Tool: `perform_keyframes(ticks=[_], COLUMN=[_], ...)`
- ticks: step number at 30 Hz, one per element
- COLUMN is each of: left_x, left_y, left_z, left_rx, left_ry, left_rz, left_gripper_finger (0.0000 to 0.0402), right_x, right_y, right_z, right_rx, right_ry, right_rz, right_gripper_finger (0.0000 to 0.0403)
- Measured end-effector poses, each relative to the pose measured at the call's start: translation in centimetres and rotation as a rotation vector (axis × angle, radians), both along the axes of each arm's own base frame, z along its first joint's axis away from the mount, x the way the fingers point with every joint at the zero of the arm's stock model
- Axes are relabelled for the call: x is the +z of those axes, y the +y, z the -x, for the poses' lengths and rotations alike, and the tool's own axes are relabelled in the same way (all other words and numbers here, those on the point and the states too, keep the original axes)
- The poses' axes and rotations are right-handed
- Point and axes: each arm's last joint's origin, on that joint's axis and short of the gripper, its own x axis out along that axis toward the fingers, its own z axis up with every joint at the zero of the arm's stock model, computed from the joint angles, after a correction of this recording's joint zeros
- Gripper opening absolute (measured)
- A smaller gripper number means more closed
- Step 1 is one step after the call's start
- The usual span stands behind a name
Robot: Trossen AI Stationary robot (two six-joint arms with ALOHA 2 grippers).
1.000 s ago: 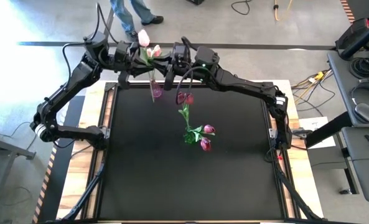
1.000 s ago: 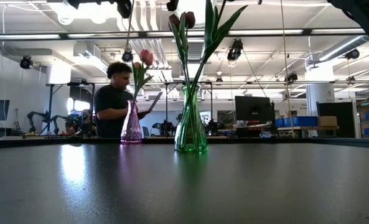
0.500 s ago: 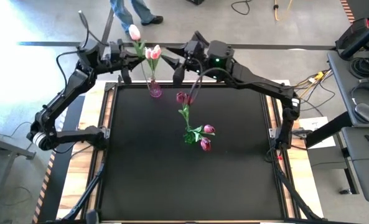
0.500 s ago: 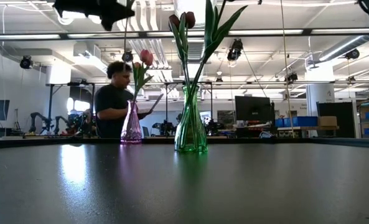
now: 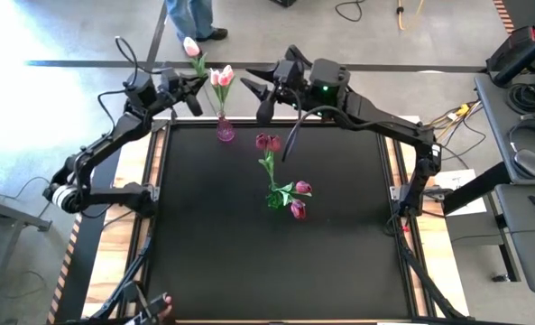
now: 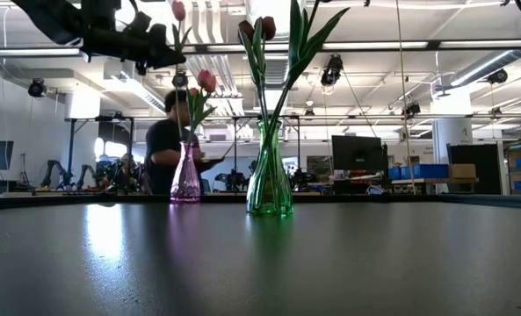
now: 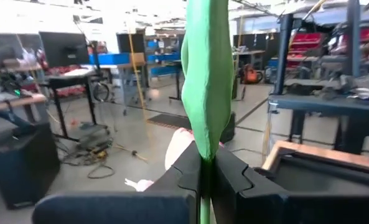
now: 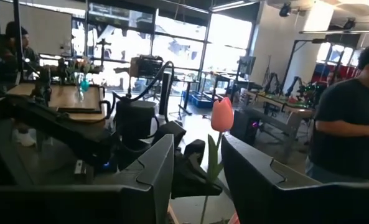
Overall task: Sort flowers into vase by color
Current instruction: Put the pink flower into the violet vase
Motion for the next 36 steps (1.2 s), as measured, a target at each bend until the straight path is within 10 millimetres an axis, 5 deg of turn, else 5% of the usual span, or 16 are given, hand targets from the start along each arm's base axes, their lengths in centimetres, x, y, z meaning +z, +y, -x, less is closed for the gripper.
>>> perform_keyframes(ticks=[10, 26, 36], left_x=[-1.3, -0.4, -3.1], left_y=[1.7, 1.7, 2.9], left_z=[-0.8, -0.8, -1.4], left_rx=[0.037, 0.032, 0.026], left_ry=[0.019, -0.043, 0.013], left_rz=[0.004, -0.005, 0.073], left_gripper_finger=[0.0000, 0.0000, 0.0000], right_x=[-0.3, -0.4, -0.5], right_y=[-0.1, 0.0, 0.0], right_z=[-0.1, -0.1, -0.2], right_rx=[-0.002, 0.001, 0.000], right_ry=[0.022, 0.024, 0.031], right_rz=[-0.008, -0.019, -0.018], right_gripper_finger=[0.0124, 0.0117, 0.0109])
